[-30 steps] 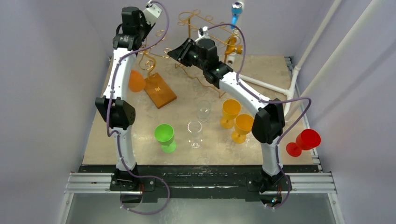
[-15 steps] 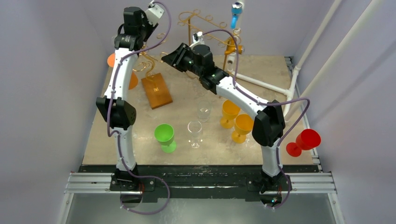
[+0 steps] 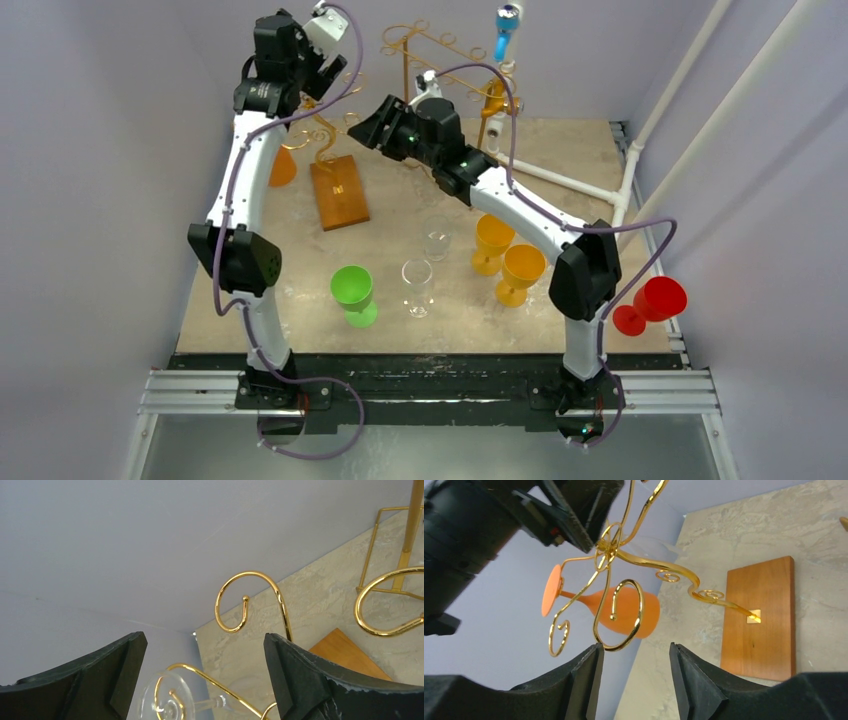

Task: Place the wine glass upside down on the wine glass rack

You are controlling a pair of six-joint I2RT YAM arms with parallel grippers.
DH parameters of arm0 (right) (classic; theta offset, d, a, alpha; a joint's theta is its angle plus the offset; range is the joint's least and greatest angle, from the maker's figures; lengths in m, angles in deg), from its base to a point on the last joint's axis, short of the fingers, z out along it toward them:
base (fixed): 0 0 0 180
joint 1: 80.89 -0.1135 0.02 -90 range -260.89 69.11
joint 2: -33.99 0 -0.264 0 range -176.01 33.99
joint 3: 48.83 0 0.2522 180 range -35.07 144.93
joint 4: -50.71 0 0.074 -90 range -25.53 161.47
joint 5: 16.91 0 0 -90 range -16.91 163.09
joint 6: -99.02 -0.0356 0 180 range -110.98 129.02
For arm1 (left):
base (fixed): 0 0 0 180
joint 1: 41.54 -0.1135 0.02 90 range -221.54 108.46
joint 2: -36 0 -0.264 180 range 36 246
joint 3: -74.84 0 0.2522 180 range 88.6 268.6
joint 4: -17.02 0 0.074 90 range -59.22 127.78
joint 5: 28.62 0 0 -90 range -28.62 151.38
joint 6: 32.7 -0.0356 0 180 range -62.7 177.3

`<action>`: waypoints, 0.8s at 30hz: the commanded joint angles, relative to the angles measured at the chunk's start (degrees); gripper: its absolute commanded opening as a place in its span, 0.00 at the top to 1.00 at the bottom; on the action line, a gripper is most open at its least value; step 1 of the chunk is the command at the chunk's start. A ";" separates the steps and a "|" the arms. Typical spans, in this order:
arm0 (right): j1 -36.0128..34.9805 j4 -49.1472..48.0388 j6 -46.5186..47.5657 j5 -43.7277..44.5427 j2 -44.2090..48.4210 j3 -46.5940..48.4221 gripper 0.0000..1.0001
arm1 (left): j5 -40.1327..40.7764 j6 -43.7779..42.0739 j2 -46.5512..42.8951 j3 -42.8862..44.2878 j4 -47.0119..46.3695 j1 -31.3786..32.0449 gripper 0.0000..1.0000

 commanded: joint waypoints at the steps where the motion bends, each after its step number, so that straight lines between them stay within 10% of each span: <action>1: -0.13 3.92 3.31 0.49 2.77 0.92 0.40 | 1.52 0.60 -5.56 -1.42 -1.76 0.12 0.03; 4: -0.15 5.60 4.52 1.34 4.36 0.30 0.32 | 2.77 0.47 -6.81 -1.73 -1.08 -0.41 0.01; 5: -0.18 5.96 5.05 1.79 5.07 -0.27 0.05 | 3.01 0.60 -7.30 -1.79 -0.64 -0.63 0.00; 6: -0.15 6.37 5.68 2.03 6.04 -0.88 0.02 | 2.84 0.56 -8.17 -1.74 0.11 -0.82 0.00; 14: -0.37 12.24 12.47 1.22 13.86 -6.13 0.01 | -1.32 2.95 -18.28 -6.07 5.47 -1.24 0.00; 22: 8.20 -24.69 0.11 -37.02 24.64 -34.47 0.01 | -5.70 13.08 -35.48 -19.20 10.29 -1.31 0.00; 24: 6.02 -2.31 11.90 -26.07 23.55 -25.70 0.01 | -6.68 14.94 -38.38 -20.02 12.65 -1.31 0.00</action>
